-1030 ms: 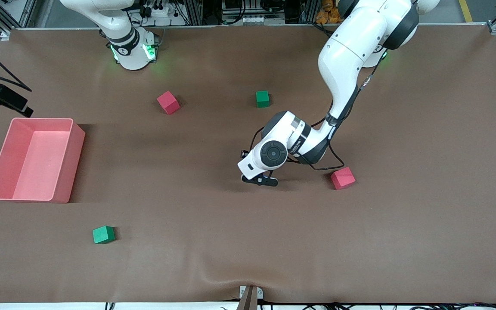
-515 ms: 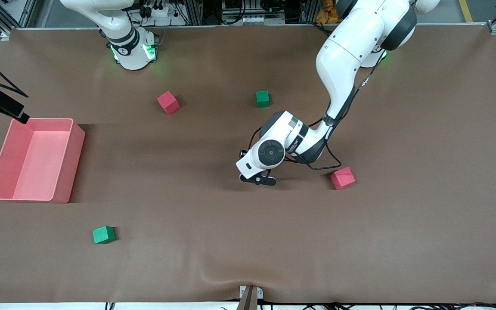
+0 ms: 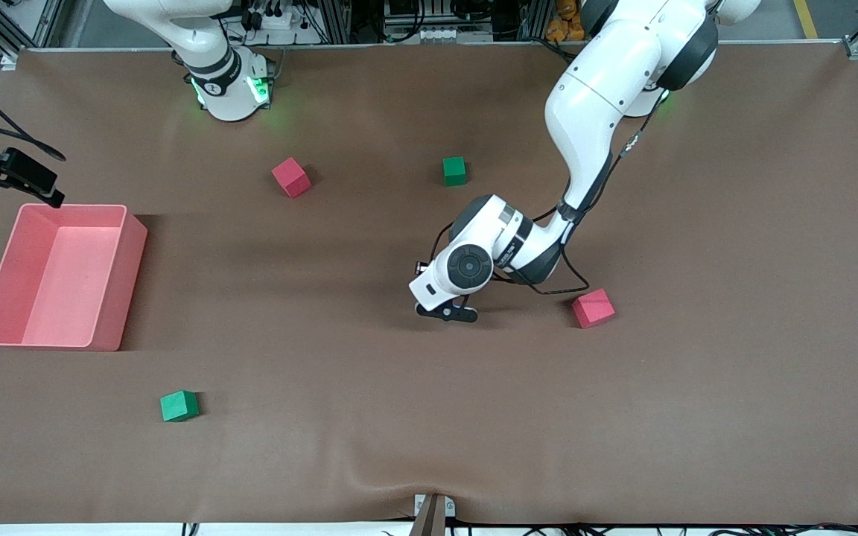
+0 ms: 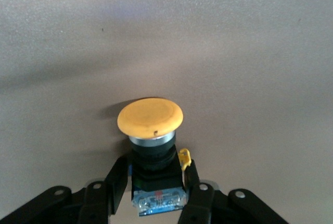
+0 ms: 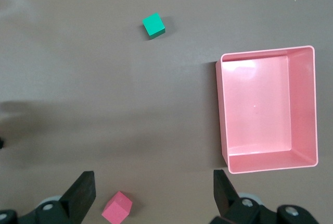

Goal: Place and upright button with both arms
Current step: 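Grasp the button body with the left gripper and lift it, then rotate the button cap-up and lower it onto the table with the left gripper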

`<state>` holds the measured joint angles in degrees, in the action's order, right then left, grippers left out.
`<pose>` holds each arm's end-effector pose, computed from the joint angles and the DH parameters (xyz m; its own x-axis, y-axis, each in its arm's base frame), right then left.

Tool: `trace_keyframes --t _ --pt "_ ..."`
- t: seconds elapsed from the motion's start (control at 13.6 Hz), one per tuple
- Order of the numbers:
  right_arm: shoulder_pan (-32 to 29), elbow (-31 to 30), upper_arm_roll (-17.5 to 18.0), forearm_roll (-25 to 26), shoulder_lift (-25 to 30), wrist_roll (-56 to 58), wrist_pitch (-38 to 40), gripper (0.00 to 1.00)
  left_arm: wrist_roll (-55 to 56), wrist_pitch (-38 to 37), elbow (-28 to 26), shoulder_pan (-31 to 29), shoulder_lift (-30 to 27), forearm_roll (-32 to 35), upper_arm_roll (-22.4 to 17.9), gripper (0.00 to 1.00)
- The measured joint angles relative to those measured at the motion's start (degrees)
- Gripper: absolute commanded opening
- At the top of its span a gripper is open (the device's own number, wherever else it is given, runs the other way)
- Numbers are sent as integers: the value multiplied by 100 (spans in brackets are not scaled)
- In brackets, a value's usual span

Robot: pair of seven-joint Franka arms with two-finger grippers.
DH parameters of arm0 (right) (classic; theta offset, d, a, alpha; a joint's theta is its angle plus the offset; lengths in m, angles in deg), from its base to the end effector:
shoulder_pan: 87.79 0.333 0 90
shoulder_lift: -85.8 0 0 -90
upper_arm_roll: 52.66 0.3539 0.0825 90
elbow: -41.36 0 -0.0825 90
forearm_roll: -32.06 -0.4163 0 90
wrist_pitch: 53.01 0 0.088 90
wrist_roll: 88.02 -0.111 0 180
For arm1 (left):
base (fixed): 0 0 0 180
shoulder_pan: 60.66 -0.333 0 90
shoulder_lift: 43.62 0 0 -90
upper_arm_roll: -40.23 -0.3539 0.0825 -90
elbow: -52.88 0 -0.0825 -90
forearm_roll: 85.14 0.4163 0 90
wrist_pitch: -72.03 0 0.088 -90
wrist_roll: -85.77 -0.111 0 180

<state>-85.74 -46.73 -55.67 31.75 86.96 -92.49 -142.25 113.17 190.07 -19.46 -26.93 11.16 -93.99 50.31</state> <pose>0.5789 -0.0095 0.6858 0.9947 -0.0946 0.0397 -0.0943 -0.9955 -0.0096 0.5878 -0.5280 0.1700 0.9511 -0.1560 -0.2666 -0.1164 -0.9805 0.1584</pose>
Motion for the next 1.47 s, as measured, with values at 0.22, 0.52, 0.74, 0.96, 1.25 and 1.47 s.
trace_keyframes --t 0.22,0.52,0.74,0.96,1.25,1.47 --pt "-50 0 0 2 0 449 7 100 0 9 41 0 0 0 0 0" --pt "-66 1 2 2 -2 584 12 100 426 87 156 82 -23 0 7 0" --pt "-68 1 3 2 -3 615 14 100 1141 382 222 225 -195 0 0 0" --pt "-68 5 27 2 -5 619 14 100 2074 842 231 521 -494 495 -121 0" --pt "-68 5 41 2 -5 620 14 100 3965 976 202 911 -598 2667 -206 0" --pt "-72 7 34 12 -5 625 15 100 5645 1013 112 1152 -549 4502 -206 0"
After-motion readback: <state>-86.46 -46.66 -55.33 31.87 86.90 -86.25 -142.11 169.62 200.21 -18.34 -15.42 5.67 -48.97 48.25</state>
